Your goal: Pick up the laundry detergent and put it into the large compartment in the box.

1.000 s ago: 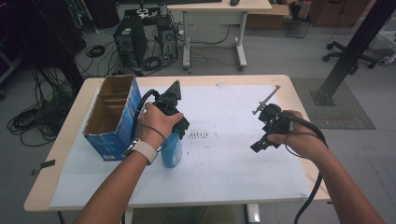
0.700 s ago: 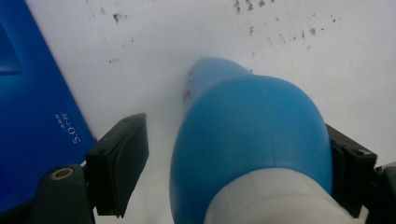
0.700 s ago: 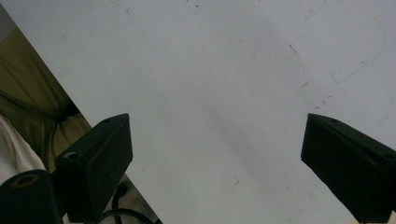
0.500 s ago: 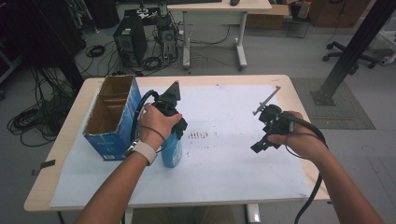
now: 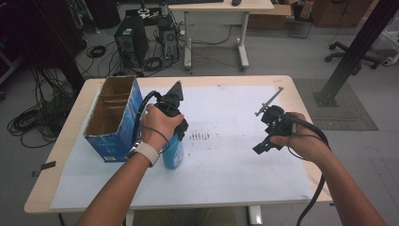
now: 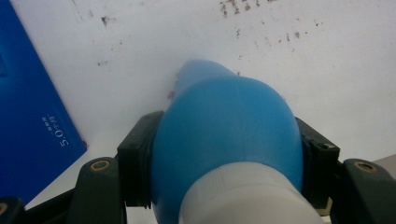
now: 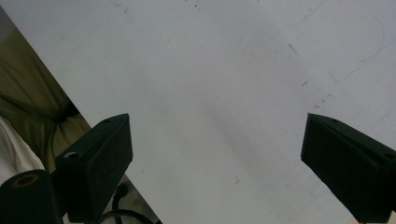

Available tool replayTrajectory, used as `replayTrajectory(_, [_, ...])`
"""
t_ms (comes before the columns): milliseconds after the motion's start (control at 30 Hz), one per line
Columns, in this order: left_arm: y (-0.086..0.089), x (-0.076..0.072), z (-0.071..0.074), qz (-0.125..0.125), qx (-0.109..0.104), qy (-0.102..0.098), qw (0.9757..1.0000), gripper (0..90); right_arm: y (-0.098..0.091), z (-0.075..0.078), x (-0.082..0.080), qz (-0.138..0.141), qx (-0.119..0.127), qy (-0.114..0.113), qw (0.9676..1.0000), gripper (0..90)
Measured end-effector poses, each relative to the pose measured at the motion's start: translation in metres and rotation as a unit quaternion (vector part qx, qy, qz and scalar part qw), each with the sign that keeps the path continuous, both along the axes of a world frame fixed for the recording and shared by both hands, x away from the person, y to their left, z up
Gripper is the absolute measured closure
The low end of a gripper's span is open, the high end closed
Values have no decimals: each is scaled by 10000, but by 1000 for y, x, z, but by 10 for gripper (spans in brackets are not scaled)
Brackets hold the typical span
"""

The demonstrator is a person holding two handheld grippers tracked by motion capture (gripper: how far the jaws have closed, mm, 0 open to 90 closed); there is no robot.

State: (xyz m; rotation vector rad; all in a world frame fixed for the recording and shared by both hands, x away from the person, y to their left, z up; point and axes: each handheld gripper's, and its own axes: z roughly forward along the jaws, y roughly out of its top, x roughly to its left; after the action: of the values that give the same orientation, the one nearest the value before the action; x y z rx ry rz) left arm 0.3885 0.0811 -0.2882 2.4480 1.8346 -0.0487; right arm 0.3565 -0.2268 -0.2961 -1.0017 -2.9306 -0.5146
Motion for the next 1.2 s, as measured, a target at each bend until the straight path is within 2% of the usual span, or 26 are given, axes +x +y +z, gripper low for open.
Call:
replayTrajectory(367, [0,1,3,0,32,-1,10000,372,-1,0,1,6,16,-18,10000,91])
replayTrajectory(700, [1,1,15,16,29,-83,10000,373,-1,0,0,-11,18,-13,10000,91])
replayTrajectory(1200, [7,0,28,75,26,-40,10000,372,-1,1,0,-6,19,-22,10000,91])
